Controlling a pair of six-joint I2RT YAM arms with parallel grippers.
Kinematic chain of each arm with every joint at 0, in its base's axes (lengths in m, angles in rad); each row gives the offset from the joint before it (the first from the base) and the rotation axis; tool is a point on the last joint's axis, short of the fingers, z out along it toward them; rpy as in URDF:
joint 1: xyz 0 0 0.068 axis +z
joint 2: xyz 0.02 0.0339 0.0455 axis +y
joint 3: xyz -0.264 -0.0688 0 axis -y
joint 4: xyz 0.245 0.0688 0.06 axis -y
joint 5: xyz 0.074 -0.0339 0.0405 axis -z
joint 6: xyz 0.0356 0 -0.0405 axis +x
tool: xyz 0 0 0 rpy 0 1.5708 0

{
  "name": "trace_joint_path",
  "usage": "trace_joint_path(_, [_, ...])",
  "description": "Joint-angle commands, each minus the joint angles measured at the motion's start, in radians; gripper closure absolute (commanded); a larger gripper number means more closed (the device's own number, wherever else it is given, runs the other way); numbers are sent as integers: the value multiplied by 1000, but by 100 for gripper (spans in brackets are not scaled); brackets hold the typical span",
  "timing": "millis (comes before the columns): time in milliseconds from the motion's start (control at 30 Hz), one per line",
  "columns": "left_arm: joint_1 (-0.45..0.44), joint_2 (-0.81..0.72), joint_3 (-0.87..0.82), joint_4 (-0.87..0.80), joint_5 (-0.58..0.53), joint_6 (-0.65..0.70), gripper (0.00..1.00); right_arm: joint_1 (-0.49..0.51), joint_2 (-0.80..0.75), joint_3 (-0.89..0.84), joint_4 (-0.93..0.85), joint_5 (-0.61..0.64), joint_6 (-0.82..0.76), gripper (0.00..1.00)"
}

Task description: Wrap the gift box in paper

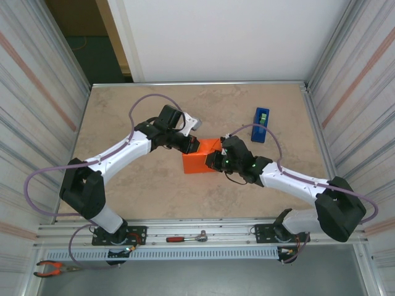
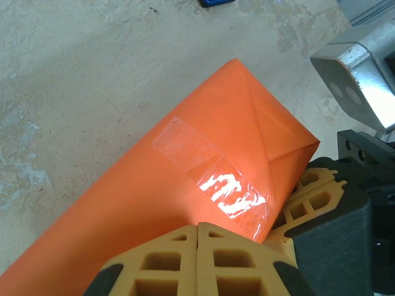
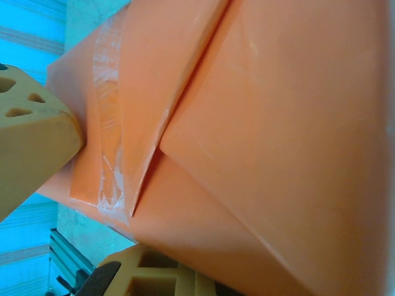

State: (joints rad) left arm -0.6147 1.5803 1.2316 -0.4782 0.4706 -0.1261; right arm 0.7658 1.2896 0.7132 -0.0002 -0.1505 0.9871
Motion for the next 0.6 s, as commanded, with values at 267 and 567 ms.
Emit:
trace_joint_path(267, [-11,-27,17,-68,36,3,82,-61,-186,62,-167,-18,-37,100])
trace_joint_path(567, [16,-75,46,42,41,-73,43,-167,-107,210,-199,-81,-99,100])
